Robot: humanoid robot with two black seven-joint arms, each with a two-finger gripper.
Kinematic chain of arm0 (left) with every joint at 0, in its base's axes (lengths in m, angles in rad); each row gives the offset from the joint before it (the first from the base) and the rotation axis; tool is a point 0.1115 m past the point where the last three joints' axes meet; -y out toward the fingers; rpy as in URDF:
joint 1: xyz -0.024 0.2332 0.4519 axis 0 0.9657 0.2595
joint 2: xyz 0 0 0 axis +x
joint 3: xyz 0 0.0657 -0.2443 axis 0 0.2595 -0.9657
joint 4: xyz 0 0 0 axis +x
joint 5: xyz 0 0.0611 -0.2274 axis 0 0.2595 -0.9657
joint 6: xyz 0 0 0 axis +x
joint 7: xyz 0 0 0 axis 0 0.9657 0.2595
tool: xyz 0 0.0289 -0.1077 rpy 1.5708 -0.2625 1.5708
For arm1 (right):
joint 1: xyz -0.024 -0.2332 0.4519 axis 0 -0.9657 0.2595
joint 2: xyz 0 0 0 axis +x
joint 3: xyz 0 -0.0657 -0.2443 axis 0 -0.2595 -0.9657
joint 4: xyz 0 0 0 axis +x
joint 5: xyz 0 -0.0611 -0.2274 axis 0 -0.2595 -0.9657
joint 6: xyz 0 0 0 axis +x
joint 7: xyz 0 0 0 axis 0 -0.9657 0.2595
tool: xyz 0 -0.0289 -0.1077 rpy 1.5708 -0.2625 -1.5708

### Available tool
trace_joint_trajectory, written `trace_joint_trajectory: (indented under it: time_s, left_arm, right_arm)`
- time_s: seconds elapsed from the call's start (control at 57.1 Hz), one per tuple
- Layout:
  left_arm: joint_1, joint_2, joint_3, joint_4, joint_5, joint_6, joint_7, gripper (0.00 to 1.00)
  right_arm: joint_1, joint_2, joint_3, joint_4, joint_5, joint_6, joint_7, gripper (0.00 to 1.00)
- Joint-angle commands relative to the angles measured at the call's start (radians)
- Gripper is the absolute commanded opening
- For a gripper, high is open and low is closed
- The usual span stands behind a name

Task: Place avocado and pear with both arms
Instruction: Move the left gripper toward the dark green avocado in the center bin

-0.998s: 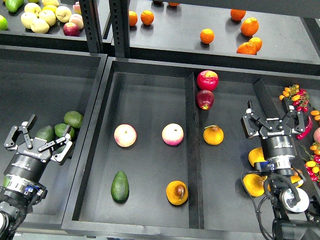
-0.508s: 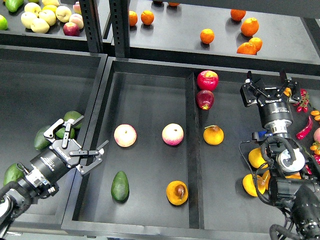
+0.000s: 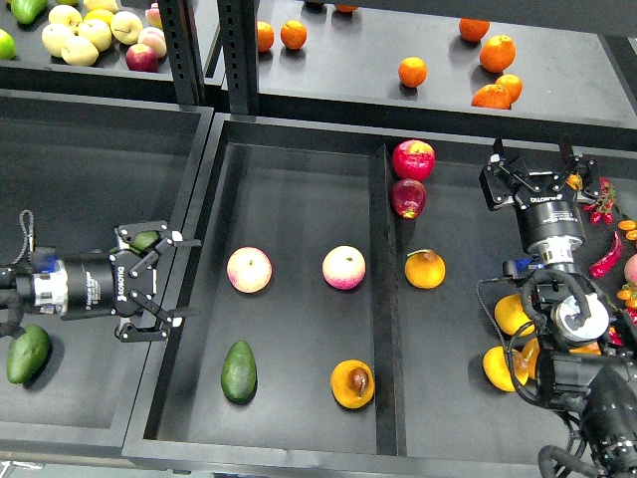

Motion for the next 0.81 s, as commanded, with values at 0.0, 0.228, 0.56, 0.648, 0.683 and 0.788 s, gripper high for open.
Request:
trace_joint_trajectory:
  time_s: [0.0, 0.228, 0.56, 0.648, 0.683, 0.788]
  left_arm:
    - [-0.087, -0.027, 0.112, 0.02, 0.134, 0.0, 0.0, 0.99]
    - [-0.157, -0.169, 0.241, 0.055, 0.297, 0.0, 0.0, 0.99]
    - [-0.294, -0.327, 0.352, 0.187, 0.367, 0.0, 0.0, 0.99]
    - [-0.297, -0.344, 0.367, 0.221, 0.425, 0.0, 0.0, 0.99]
    - [-0.297, -0.35, 0.373, 0.233, 0.461, 0.0, 0.0, 0.99]
    - [-0.295, -0.37, 0.382, 0.288, 0.528, 0.0, 0.0, 0.99]
  right_arm:
    - [-0.003, -0.002, 0.0, 0.004, 0.0, -0.001, 0.001, 0.99]
    - [-0.006, 0.004, 0.001, 0.004, 0.0, 0.007, 0.003, 0.99]
    - [-0.007, 0.006, 0.0, 0.005, 0.0, 0.007, 0.003, 0.99]
    - [-0.007, 0.007, 0.0, 0.008, 0.0, 0.007, 0.003, 0.99]
    - [-0.009, 0.007, 0.0, 0.01, 0.0, 0.008, 0.003, 0.99]
    - [-0.012, 0.007, 0.0, 0.014, 0.0, 0.01, 0.003, 0.99]
